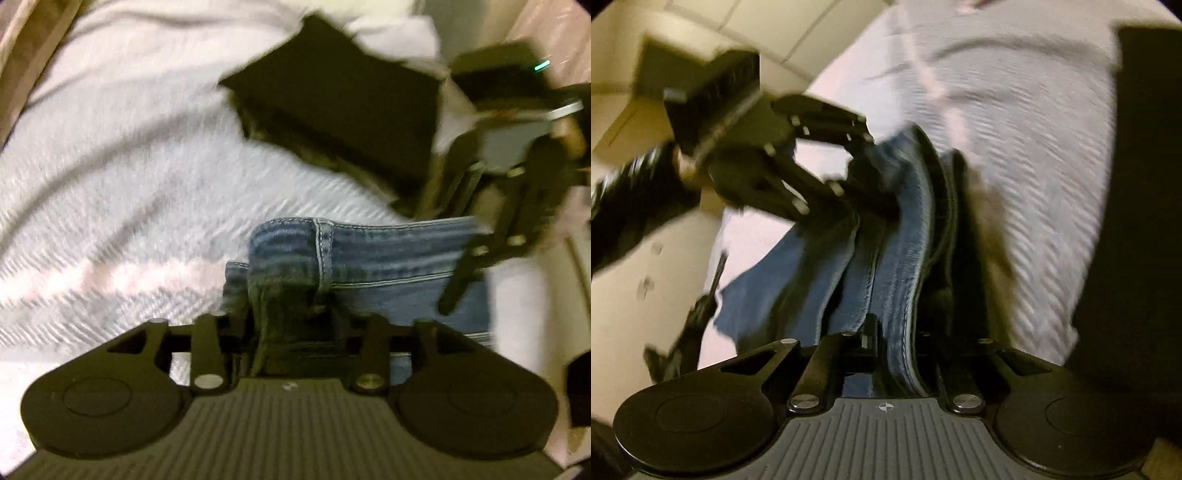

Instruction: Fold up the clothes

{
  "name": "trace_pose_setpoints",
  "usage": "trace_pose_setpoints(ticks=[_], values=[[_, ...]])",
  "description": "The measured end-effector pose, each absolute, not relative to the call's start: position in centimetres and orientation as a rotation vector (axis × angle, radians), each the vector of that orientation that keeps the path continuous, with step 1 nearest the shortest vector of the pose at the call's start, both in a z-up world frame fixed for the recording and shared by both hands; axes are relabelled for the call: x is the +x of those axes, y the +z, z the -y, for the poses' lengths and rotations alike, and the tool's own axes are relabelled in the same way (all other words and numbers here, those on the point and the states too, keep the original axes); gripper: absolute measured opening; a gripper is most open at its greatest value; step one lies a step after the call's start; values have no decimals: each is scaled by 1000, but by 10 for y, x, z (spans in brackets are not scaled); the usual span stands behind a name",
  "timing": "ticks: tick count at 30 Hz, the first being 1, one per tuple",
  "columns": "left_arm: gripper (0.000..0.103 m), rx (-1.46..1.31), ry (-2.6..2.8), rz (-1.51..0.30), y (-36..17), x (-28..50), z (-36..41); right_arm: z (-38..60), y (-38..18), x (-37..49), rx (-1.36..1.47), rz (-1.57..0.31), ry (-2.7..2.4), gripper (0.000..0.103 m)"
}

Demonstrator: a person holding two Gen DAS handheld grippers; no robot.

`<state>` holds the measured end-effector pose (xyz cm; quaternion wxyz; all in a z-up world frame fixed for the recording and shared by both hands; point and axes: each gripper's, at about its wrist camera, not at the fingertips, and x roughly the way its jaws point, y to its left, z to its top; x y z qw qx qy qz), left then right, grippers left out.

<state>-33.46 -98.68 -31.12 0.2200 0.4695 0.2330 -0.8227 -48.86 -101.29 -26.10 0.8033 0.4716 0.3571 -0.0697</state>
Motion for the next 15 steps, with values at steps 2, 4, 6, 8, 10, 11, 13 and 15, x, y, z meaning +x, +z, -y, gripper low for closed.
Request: trace_pose_setpoints(ticks=[2,4,6,8,10,11,13,15], values=[[41,1292,-2255,-624,-321,-337,982,1009,-267,-484,991,-791,-207,13],[40,1265,-2245,-646,-320,-333,983,1007,-267,-485,989,-791,-250,22],[39,1248,-2232,-681,-313,-327,985,1005,-261,-491,969,-778,-306,41],[40,1225,-2202,-703,-301,-319,988,998,-248,-498,905,-767,-407,64],[43,1189,-2157,-691,-289,-306,986,989,-234,-505,844,-747,-494,66],[45,1170,-2134,-684,-283,-299,984,983,-226,-508,806,-733,-528,66],[45,1129,-2086,-682,-272,-282,979,968,-208,-510,715,-704,-593,66],[45,1088,-2039,-687,-265,-266,970,947,-191,-507,614,-661,-622,66]])
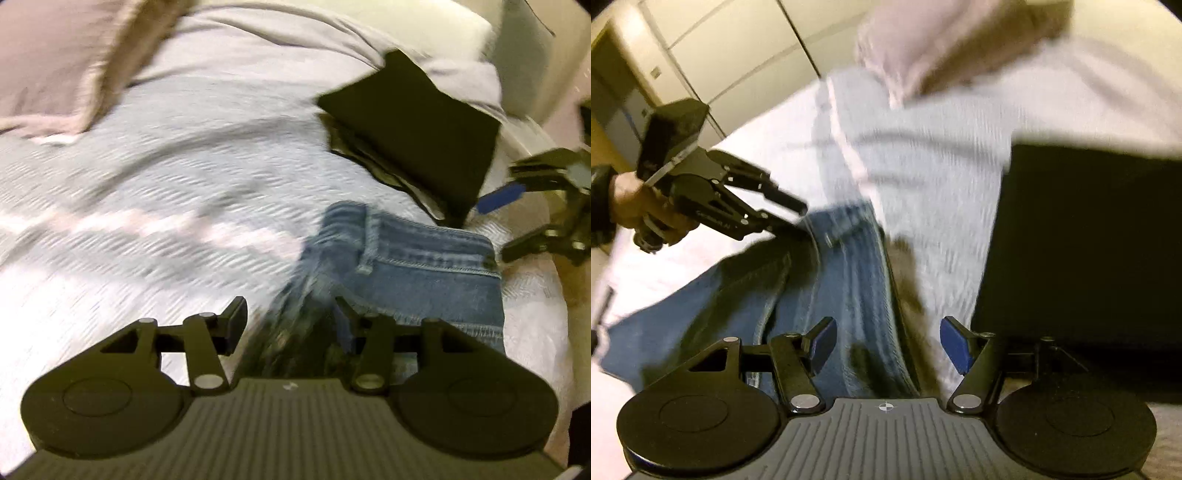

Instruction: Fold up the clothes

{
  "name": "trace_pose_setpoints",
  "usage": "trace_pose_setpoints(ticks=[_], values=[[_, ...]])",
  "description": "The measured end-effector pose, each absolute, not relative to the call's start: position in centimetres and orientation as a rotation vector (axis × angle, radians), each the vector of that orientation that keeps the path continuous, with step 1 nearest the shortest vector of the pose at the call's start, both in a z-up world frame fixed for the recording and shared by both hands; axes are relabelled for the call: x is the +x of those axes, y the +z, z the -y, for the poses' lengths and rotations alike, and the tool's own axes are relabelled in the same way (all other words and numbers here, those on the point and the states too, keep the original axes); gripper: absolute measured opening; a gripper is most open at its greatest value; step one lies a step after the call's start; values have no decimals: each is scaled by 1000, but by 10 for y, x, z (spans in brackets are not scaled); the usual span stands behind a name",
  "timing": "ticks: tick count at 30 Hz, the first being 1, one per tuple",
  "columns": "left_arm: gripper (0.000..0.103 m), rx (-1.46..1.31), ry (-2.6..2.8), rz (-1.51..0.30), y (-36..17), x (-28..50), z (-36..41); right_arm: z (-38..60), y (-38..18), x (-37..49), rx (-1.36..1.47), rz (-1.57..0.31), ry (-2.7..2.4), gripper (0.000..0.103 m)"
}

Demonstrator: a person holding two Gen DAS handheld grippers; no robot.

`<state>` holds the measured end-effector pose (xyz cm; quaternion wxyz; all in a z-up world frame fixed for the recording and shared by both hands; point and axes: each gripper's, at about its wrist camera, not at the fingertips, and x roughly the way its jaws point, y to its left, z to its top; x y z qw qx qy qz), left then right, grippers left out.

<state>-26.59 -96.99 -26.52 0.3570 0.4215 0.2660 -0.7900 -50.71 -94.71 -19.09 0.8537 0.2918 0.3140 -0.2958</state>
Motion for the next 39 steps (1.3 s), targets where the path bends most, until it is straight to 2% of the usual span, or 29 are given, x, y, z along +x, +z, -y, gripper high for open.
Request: trace_pose_setpoints(ticks=[4,10,15,19,22,23,24,26,28,29,30,32,36,39], values=[[44,1059,-1960,-702,-262,-241,936,917,-190,-485,625,-591,-516,66],[45,1133,-1828,-610,-248,-206,844,904,-246,-440,653,-740,-456,65],[50,1228,-1755,-490,-235,-181,735,876,-219,-434,633,-709,-593,66],[50,1328,-1860,-350,-243,-203,643,832,-206,-432,725,-670,-680,66],[43,1465,-1915,-131,-272,-230,588,789,-213,-421,805,-677,-709,66],[37,1509,-1897,-42,-284,-237,576,773,-214,-419,833,-676,-718,66],[31,1531,-1837,47,-297,-240,569,759,-215,-416,854,-674,-723,66],[29,1543,-1744,171,-314,-239,565,731,-221,-406,857,-674,-725,66],[22,1534,-1681,251,-324,-234,565,708,-228,-395,847,-676,-738,66],[11,1519,-1696,247,-320,-229,567,698,-232,-390,843,-676,-746,66],[8,1490,-1715,220,-313,-224,570,691,-236,-385,838,-674,-756,66],[7,1383,-1766,90,-292,-208,579,680,-242,-374,829,-660,-775,66],[6,1173,-1845,-282,-261,-168,606,671,-251,-354,813,-613,-789,66],[5,1096,-1859,-419,-250,-151,618,666,-255,-338,768,-595,-798,66]])
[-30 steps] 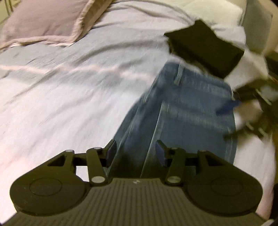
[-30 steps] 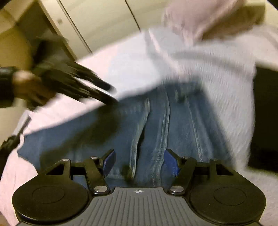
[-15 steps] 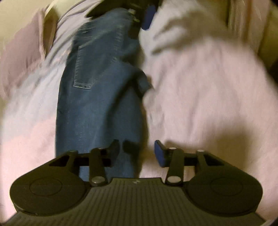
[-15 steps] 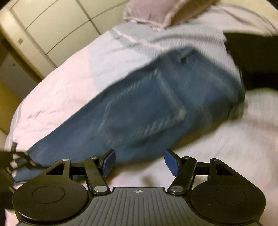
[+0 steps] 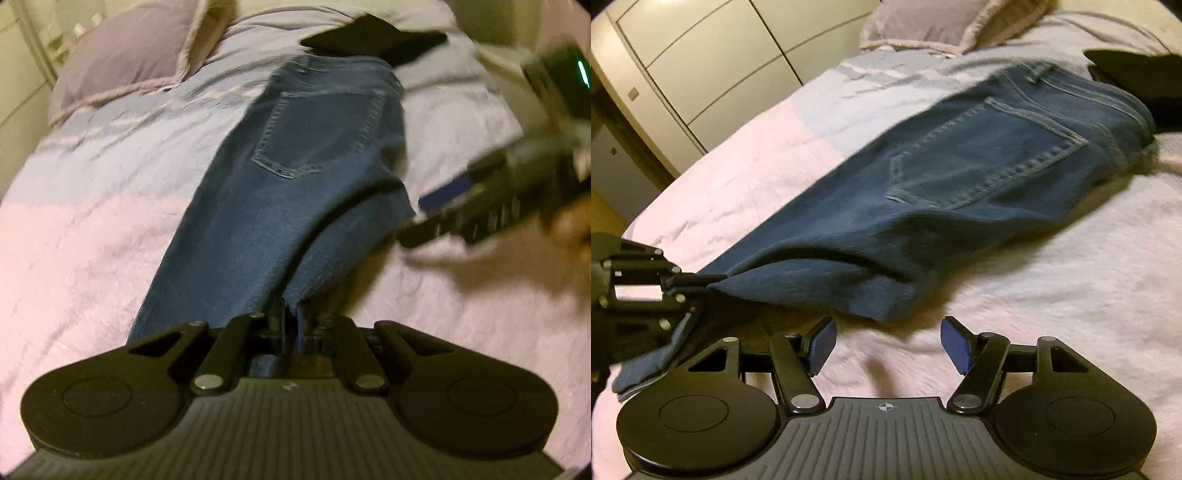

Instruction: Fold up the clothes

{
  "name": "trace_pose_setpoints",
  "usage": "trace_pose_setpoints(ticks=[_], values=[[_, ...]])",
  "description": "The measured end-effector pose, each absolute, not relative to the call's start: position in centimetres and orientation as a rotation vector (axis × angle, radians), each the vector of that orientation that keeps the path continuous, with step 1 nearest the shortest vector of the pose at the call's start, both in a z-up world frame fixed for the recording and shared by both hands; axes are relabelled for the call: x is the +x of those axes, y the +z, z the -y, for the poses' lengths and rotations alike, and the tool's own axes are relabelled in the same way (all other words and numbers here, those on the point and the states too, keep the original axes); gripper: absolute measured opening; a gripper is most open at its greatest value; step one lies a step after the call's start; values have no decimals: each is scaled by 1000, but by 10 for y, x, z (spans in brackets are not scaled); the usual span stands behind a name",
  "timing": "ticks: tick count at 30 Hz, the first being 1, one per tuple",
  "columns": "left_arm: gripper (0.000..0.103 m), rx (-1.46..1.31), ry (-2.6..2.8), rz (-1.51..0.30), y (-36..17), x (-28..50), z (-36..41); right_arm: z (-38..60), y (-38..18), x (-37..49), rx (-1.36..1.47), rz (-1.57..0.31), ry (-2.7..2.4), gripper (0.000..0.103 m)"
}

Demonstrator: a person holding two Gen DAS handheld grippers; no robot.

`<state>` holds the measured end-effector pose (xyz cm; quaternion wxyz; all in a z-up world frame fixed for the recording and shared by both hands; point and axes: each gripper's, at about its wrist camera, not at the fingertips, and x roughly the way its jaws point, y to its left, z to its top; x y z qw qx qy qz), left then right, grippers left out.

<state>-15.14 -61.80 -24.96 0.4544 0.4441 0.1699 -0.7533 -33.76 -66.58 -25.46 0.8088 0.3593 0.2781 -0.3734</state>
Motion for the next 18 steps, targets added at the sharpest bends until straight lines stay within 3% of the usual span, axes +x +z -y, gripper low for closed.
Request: trace_pose_setpoints(ticks=[5,11,16,18], values=[[5,1046,-1877,-530,-240,-135,634,674,-267,-317,786,-554,-897,66],[6,1117,-1922,-455,-247,-136,641,687,-239,-347,901,-404,-1035,66],[5,1204,-1947,-350,-261,-150,630,693,-239,-354,940,-430,-1021,66],[5,1180,-1946,-395,-263,-146,632,686,-238,-350,947,-449,-1018,66]])
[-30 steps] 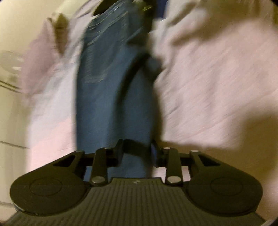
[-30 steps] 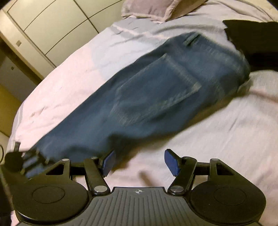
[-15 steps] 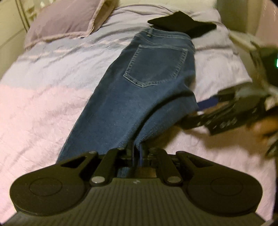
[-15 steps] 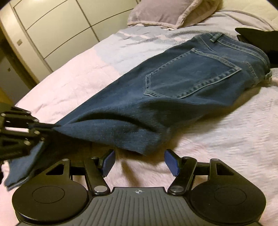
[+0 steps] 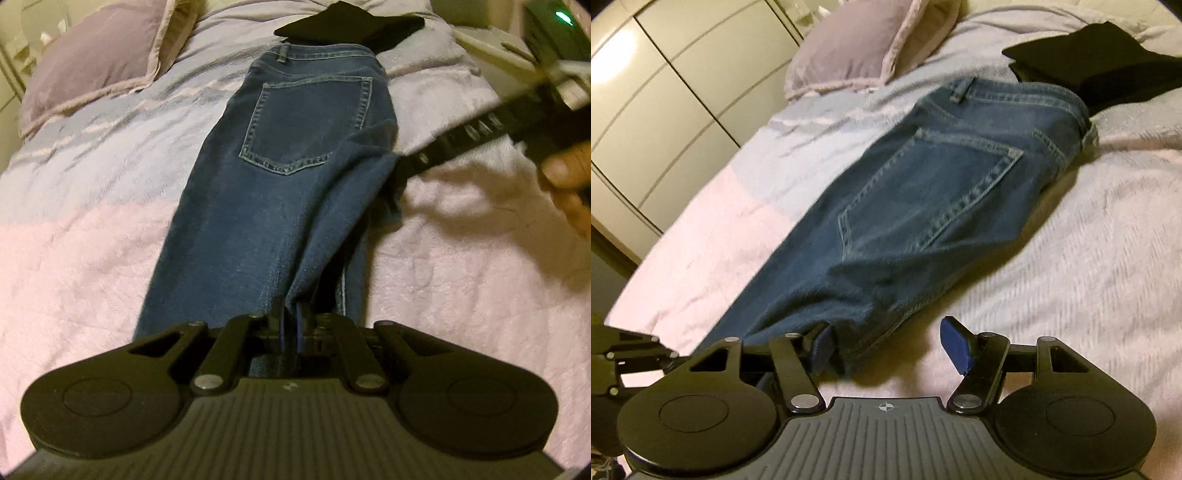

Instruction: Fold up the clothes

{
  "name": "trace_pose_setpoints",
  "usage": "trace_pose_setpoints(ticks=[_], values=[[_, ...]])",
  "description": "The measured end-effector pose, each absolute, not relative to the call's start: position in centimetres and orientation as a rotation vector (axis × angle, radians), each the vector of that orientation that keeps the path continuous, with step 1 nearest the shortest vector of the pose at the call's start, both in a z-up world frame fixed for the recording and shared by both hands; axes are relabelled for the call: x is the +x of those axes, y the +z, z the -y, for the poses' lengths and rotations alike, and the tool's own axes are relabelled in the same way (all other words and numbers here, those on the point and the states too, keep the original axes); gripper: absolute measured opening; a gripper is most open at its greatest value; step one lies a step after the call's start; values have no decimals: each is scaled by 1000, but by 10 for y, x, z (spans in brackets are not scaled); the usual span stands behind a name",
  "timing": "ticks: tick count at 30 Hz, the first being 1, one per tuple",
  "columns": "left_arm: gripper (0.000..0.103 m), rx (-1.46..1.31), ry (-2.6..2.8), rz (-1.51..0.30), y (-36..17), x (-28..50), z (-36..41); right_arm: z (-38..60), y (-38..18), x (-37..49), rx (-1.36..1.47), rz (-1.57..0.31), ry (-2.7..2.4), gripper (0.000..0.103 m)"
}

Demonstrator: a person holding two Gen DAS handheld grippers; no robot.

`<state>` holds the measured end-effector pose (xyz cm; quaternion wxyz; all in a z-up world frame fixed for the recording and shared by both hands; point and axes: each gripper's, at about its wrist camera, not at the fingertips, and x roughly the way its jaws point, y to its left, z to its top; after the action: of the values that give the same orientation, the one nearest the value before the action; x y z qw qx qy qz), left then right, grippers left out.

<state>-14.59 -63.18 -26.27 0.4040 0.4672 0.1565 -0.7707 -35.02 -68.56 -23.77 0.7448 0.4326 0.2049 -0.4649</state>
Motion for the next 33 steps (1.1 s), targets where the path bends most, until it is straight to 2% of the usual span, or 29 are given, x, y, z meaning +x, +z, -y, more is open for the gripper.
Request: trace_pose_setpoints(ticks=[4,12,13,14,15,17,19,21,23,31,33], values=[[4,1107,-1937,-492,-257,-130,644,665,-237,-336,932,-451,-1000,68],[4,1111,-1951,-489,-254,-125,651,695,-264,-310,837,-460,-1096,69],[4,1114,-1951,-483,-255,-126,650,699,-266,-310,830,-485,-1094,62],[5,1121,-1958,-469,-257,-128,646,702,-265,-312,819,-527,-1098,38],[6,1132,-1985,-451,-259,-132,640,703,-262,-316,807,-572,-1094,34],[6,1203,-2033,-359,-268,-148,620,692,-248,-324,727,-658,-1063,17],[5,1329,-2039,-200,-283,-168,597,680,-243,-329,653,-724,-1046,9],[4,1434,-2005,-65,-302,-180,575,679,-249,-340,730,-734,-1049,9],[3,1440,-1967,-54,-310,-179,565,680,-256,-348,811,-717,-1048,9],[4,1313,-1860,-330,-284,-127,529,649,-232,-366,813,-795,-1066,11],[5,1246,-1818,-399,-273,-103,516,638,-212,-360,723,-781,-1018,20]])
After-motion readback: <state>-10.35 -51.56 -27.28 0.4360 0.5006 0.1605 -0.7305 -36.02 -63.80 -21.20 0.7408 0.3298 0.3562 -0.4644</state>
